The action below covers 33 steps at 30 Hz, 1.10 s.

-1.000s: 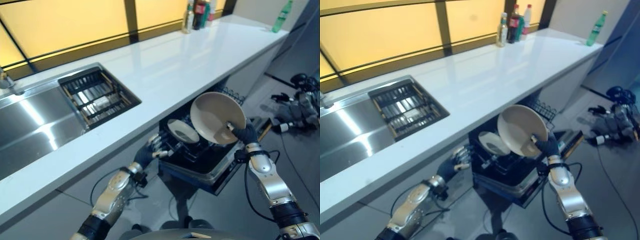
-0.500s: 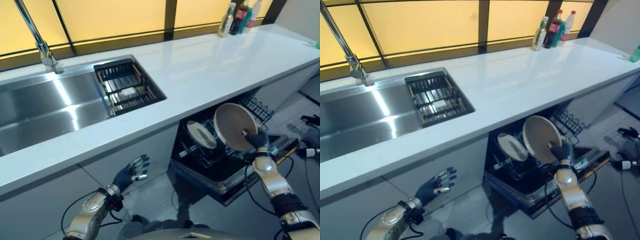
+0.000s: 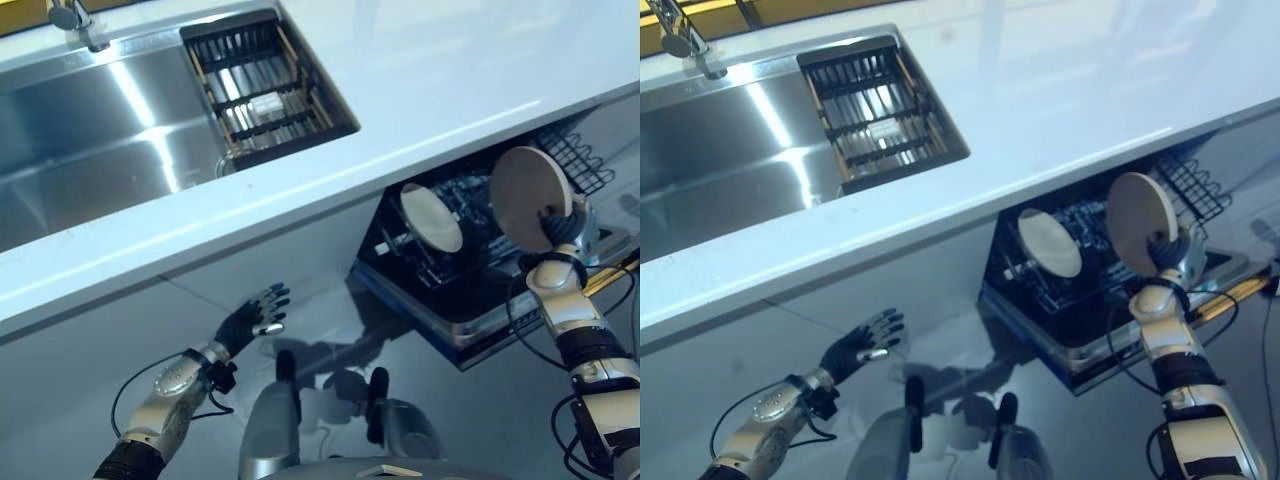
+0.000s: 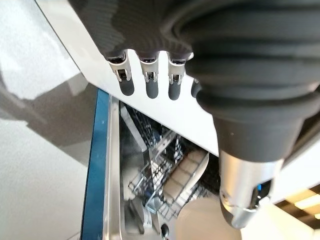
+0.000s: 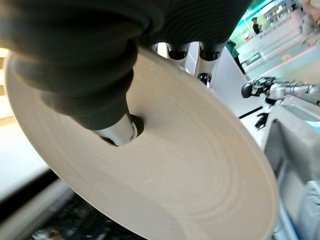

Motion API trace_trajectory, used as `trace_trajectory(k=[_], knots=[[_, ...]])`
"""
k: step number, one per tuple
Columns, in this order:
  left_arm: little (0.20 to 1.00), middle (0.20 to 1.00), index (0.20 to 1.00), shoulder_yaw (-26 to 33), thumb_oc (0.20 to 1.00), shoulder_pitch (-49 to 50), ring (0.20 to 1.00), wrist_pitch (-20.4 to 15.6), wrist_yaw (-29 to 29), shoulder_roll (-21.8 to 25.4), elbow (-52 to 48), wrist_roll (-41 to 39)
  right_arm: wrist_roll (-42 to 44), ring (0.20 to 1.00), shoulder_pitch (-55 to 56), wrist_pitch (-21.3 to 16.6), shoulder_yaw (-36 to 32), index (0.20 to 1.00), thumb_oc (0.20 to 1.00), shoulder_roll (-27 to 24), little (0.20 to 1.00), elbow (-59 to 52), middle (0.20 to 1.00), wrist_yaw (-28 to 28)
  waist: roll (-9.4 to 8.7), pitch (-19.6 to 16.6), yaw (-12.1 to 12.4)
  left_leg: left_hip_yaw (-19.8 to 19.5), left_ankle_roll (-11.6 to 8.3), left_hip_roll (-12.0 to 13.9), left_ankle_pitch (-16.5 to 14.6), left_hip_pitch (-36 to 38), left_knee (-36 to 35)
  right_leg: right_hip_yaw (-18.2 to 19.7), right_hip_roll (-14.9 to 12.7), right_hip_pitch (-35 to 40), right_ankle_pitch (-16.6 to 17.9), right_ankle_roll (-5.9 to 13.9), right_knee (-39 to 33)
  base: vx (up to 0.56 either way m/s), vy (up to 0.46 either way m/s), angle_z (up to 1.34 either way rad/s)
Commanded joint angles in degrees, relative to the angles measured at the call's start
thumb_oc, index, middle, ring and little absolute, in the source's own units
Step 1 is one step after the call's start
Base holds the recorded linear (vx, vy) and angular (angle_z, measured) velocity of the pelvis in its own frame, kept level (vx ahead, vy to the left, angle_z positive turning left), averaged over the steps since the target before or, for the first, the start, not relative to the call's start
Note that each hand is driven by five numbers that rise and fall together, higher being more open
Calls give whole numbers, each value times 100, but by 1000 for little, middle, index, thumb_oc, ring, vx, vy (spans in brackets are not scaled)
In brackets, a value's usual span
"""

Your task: Pick up plates and place into dishwasher.

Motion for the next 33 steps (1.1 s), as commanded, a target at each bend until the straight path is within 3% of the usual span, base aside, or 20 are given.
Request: trace_trajectory(k=[1,18,33], knots=[[1000,1000,1000,-138,1000,39,1000,-414,-42,145,-485,-298,-329,200,-352,-87,210,200,200,-655,200,117,200,-389,4,-106,90,270,315,-117,-516,105,84,21,12,-380,97,191,338,10,-46,1],[1000,1000,1000,-561,1000,-332,1000,-515,83,427,-981,-622,-599,200,-1650,-106,966,200,200,-1407,200,1529,200,-14,321,340,210,119,175,-93,-373,-407,273,-56,2,-698,4,61,481,-17,-18,1],[1000,1000,1000,-747,1000,-424,1000,-684,273,506,-1272,-861,-712,200,-2399,-163,1489,200,200,-1731,200,1646,200,178,455,565,287,-45,116,-143,-268,-726,258,-177,7,-939,-98,-11,585,-11,-10,4]])
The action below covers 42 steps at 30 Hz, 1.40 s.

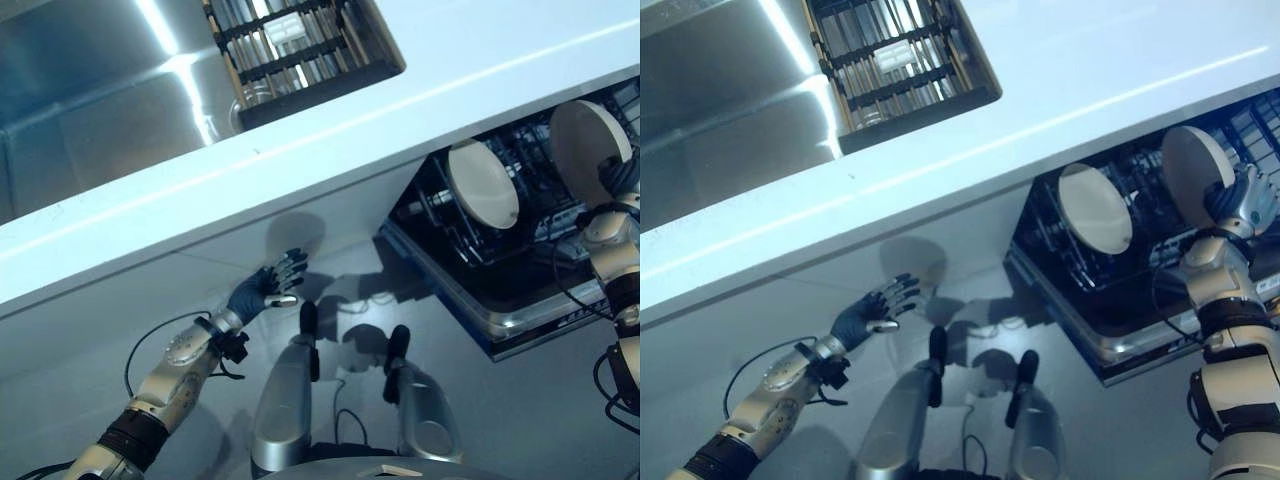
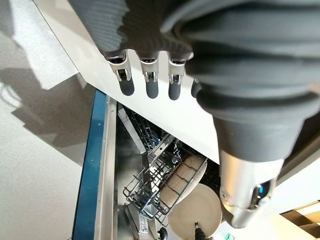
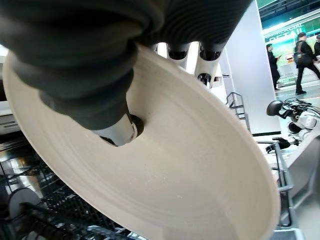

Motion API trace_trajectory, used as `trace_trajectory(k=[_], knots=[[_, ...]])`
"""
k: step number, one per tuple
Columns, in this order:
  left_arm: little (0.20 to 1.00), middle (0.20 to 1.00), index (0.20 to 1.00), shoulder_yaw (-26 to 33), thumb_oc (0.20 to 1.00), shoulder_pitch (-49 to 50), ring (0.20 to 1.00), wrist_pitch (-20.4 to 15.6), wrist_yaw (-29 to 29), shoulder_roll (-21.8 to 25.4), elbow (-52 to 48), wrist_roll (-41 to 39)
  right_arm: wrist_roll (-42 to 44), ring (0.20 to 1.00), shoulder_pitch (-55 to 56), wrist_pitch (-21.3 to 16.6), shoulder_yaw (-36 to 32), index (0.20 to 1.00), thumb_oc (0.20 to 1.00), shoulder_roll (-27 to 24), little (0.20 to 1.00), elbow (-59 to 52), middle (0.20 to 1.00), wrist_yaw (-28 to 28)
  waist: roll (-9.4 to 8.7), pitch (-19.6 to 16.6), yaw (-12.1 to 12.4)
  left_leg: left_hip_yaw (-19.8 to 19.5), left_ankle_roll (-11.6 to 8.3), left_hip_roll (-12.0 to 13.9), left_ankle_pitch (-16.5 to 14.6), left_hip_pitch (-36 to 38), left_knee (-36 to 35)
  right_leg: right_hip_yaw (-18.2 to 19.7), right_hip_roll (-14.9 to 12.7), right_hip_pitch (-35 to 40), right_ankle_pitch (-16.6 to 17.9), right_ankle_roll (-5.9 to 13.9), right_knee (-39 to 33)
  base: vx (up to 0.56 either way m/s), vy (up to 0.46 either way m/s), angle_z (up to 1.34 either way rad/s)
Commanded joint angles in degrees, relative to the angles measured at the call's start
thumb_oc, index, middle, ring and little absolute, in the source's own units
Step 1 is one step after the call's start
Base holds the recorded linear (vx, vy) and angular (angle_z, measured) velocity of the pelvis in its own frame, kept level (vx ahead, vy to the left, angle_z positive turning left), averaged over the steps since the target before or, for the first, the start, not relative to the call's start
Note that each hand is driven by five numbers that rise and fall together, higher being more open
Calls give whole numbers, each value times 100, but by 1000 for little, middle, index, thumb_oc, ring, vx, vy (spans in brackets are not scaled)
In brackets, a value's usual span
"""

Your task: Pick up plates and place into dishwasher.

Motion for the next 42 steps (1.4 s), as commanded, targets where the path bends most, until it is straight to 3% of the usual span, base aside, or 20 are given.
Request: trace_trajectory(k=[1,24,25,26,27,42], knots=[[1000,1000,1000,-145,1000,157,1000,-396,5,140,-609,-363,-150,200,-584,-114,391,200,200,-581,200,136,200,-30,39,-143,129,137,98,-41,-373,-243,197,-21,63,-516,-84,-12,438,-34,-18,2],[1000,1000,1000,-447,1000,46,1000,-632,150,246,-1137,-493,-104,200,-1436,63,722,200,200,-577,200,1013,200,129,317,110,203,120,66,-47,-291,-403,171,-135,17,-711,-210,-72,623,-9,-5,2],[1000,1000,1000,-465,1000,42,1000,-638,164,234,-1144,-477,-87,250,-1443,29,717,250,250,-577,250,1016,250,111,317,109,200,123,65,-45,-294,-402,173,-137,13,-713,-215,-75,626,0,0,0],[1000,1000,1000,-477,1000,42,1000,-659,156,232,-1130,-489,-88,824,-1439,-3,703,824,824,-581,824,1020,824,104,319,106,197,132,68,-43,-296,-392,162,-142,11,-708,-222,-77,623,0,0,0],[1000,1000,1000,-487,1000,37,1000,-661,167,226,-1135,-493,-97,1000,-1428,-21,693,1000,1000,-580,1000,1018,1000,82,321,105,196,136,69,-42,-296,-384,156,-146,7,-704,-223,-77,621,0,0,0],[1000,1000,1000,-444,1000,170,1000,-654,148,261,-1163,-562,86,1000,-1219,-113,457,1000,1000,-684,1000,883,1000,30,262,27,181,189,86,-42,-318,-184,62,-135,13,-524,-224,-66,529,0,0,0]])
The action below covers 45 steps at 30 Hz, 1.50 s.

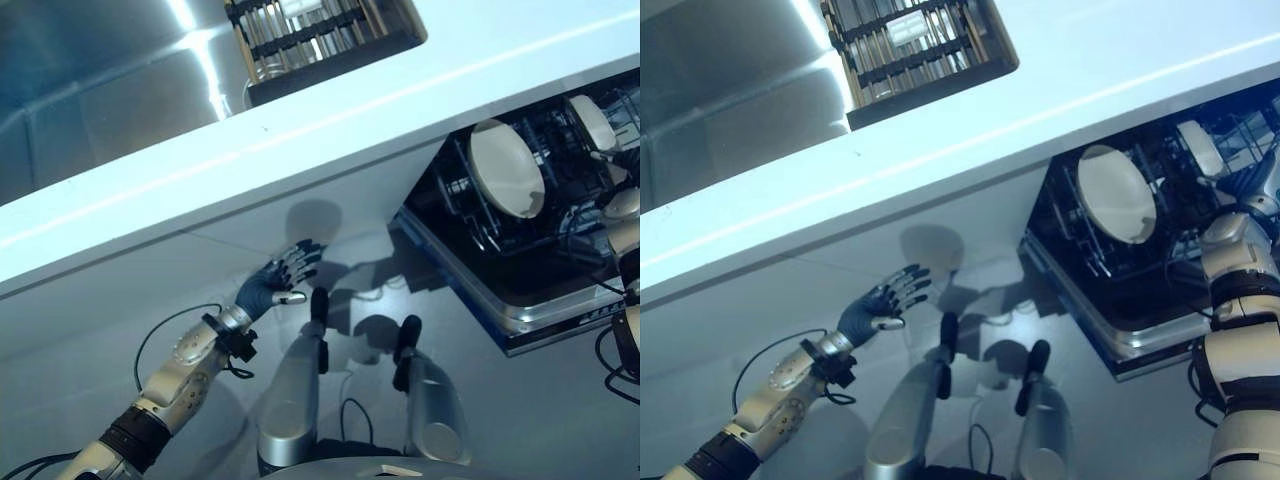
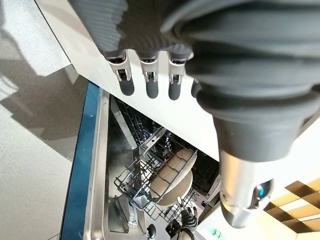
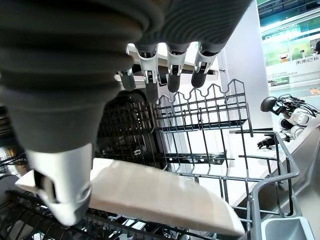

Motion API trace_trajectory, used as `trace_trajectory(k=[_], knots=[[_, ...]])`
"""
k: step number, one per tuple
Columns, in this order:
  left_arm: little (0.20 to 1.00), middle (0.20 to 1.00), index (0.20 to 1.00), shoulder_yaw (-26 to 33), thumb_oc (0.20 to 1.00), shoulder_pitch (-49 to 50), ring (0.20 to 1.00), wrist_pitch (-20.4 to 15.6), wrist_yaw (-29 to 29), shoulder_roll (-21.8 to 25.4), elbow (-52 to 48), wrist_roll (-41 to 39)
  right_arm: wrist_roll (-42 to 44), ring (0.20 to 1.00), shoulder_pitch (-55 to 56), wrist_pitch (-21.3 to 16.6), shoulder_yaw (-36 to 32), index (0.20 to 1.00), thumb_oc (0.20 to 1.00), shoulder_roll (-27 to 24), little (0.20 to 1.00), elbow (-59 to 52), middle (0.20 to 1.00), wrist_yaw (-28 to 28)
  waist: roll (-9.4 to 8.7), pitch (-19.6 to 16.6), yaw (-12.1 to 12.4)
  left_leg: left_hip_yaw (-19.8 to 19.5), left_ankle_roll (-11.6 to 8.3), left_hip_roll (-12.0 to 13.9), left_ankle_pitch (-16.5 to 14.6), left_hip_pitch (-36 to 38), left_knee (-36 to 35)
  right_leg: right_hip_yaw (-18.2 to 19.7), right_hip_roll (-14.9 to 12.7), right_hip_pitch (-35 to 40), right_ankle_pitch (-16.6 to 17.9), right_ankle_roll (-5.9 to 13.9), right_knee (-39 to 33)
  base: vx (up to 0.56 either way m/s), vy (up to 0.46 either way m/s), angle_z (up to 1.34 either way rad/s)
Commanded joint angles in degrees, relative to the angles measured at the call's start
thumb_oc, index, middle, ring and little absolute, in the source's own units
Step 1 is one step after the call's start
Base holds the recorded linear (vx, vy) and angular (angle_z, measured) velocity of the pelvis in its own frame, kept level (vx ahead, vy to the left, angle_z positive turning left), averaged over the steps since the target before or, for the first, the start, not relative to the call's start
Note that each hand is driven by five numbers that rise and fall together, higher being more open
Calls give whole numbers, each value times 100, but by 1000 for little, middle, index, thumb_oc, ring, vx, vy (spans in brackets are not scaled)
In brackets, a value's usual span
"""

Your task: Pick up plates and place into dishwasher.

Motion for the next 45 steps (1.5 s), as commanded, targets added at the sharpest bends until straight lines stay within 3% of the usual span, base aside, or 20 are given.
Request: trace_trajectory(k=[1,11,21,23,26,30,36,39,45], knots=[[1000,1000,1000,40,1000,261,1000,-265,-36,84,-684,-166,180,1000,-242,-164,217,1000,1000,-584,1000,-228,1000,-155,-17,-118,35,306,122,-17,-647,-89,384,-37,61,-163,-145,12,165,0,0,0],[1000,1000,1000,156,1000,450,1000,-260,-117,44,-627,-149,470,1000,238,-462,-78,1000,1000,-672,1000,-633,1000,-19,-134,-290,1,378,147,0,-681,215,228,-33,59,125,-154,36,27,10,18,0],[1000,1000,1000,622,1000,844,1000,-142,-204,-218,-302,65,2207,1000,2050,-1492,-1418,1000,1000,-359,1000,-2230,1000,682,-487,-638,-222,562,202,31,-813,728,113,109,75,600,-19,126,-283,53,12,-5],[1000,1000,1000,726,1000,933,1000,-165,-179,-296,-167,168,3102,1000,2573,-1919,-1981,1000,1000,-59,1000,-2629,1000,895,-554,-710,-311,624,212,47,-902,928,101,183,100,776,-30,153,-342,83,23,-4],[1000,1000,1000,857,1000,1063,1000,-149,-242,-504,51,206,3755,1000,3198,-2176,-2567,1000,1000,551,1000,-3263,1000,1171,-635,-883,-417,674,224,46,-927,1090,27,237,110,900,9,177,-451,73,29,-14],[1000,1000,1000,937,1000,1249,1000,-55,-154,-911,337,464,4536,1000,4183,-2315,-2963,1000,1000,1632,1000,-4203,1000,1568,-741,-1151,-581,769,264,46,-975,1324,-66,338,142,1032,22,198,-526,76,19,-18],[1000,1000,1000,1015,1000,1483,1000,14,-89,-1310,760,962,5264,1000,5164,-2134,-2776,1000,1000,2844,1000,-4954,1000,1968,-847,-1539,-811,941,323,50,-1062,1603,-77,502,163,1156,7,227,-530,87,-1,-19],[1000,1000,1000,1011,1000,1514,1000,41,-149,-1388,890,1038,5358,1000,5284,-2035,-2588,1000,1000,3101,1000,-4872,1000,1963,-845,-1643,-844,976,339,39,-1118,1705,-39,550,152,1229,14,242,-554,89,-10,-15],[1000,1000,1000,976,1000,1522,1000,124,-240,-1270,832,1081,5530,1000,5135,-1938,-2399,1000,1000,3130,1000,-4549,1000,1983,-778,-1631,-750,976,354,35,-1175,1710,79,504,106,1268,26,282,-525,34,-11,-5]])
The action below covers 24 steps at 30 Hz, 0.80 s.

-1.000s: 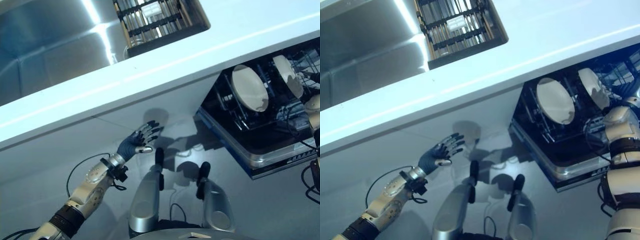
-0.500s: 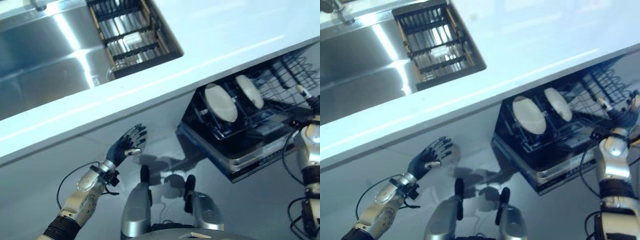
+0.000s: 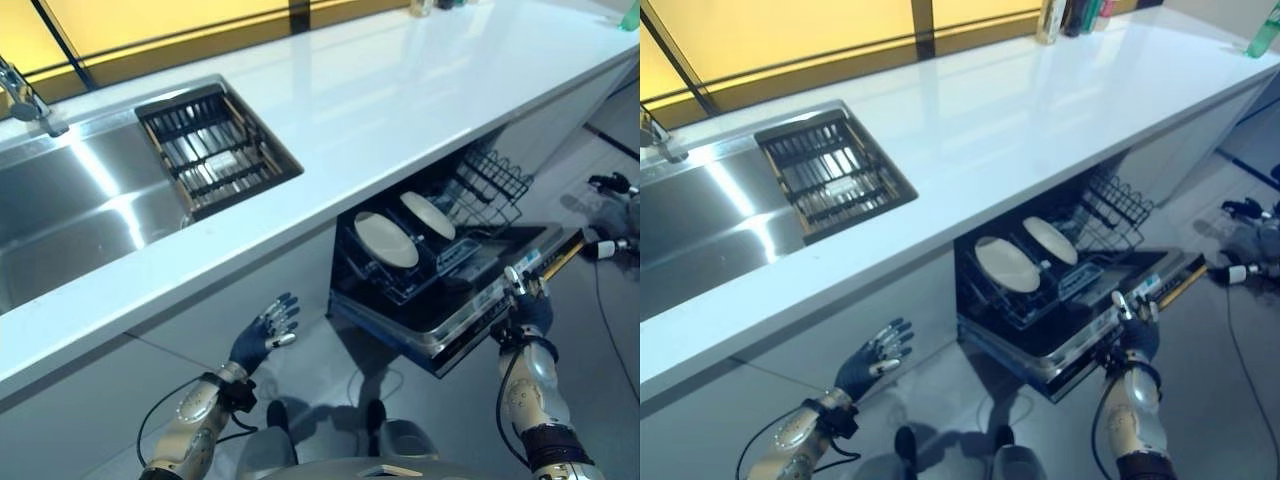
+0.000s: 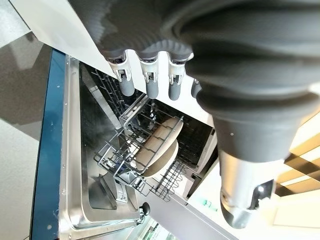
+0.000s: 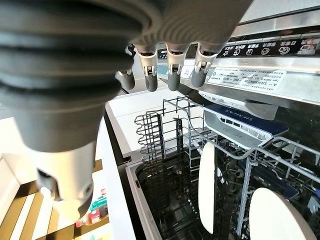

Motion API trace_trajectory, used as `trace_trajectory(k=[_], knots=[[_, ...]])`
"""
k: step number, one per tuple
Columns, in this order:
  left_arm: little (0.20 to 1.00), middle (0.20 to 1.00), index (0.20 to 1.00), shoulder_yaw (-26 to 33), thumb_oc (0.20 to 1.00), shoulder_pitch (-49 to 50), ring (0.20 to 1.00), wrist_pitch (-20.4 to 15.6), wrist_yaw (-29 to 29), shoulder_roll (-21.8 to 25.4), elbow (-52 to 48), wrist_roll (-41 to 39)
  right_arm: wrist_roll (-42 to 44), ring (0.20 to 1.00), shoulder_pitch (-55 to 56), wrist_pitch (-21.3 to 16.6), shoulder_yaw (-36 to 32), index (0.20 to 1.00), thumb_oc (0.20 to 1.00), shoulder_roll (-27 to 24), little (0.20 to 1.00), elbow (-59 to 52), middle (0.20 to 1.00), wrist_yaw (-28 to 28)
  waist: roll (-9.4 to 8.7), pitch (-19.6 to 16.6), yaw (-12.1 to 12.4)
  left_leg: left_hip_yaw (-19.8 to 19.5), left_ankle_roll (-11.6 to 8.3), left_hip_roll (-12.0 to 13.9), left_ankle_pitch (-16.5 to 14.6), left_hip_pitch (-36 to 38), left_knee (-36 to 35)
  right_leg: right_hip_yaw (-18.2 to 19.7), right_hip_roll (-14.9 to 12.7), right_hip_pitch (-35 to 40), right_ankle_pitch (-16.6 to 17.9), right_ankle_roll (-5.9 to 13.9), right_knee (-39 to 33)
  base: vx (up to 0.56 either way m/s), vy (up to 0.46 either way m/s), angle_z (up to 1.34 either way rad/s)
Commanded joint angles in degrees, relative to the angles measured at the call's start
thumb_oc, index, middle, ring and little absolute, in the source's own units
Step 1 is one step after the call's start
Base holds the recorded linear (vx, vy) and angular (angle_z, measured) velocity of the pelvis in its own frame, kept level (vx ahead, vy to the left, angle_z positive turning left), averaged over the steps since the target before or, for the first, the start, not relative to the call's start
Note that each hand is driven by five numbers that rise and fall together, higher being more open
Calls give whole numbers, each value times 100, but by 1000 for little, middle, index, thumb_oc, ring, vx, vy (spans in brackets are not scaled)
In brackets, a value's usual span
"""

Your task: Pick up plates and place into dishwasher.

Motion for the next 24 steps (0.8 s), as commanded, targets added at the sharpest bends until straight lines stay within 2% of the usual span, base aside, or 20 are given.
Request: trace_trajectory(k=[1,9,16,24], knots=[[1000,1000,1000,-5,1000,53,1000,-89,-185,143,-363,140,237,1000,-393,-190,23,1000,1000,-172,1000,25,1000,129,41,19,138,191,437,-145,-882,-199,750,-126,-81,-268,-2,224,278,0,0,0],[1000,1000,1000,-119,1000,-43,1000,-62,-184,377,-556,-93,144,1000,-968,-330,-105,1000,1000,-575,1000,228,1000,-210,145,306,296,101,404,-113,-792,-452,866,-256,-91,-404,12,196,390,-41,-4,5],[1000,1000,1000,-117,1000,-53,1000,-102,-88,490,-704,-311,-537,1000,-1177,-525,-481,1000,1000,-954,1000,-217,1000,-1239,169,430,294,24,398,-103,-722,-564,825,-291,-58,-500,-43,158,483,-15,8,5],[1000,1000,1000,-188,1000,-133,1000,-201,-120,518,-610,-280,102,1000,-1321,-478,-593,1000,1000,-1047,1000,-251,1000,-822,139,504,311,-2,400,-101,-733,-690,924,-299,-54,-601,-60,139,560,-5,-1,2]])
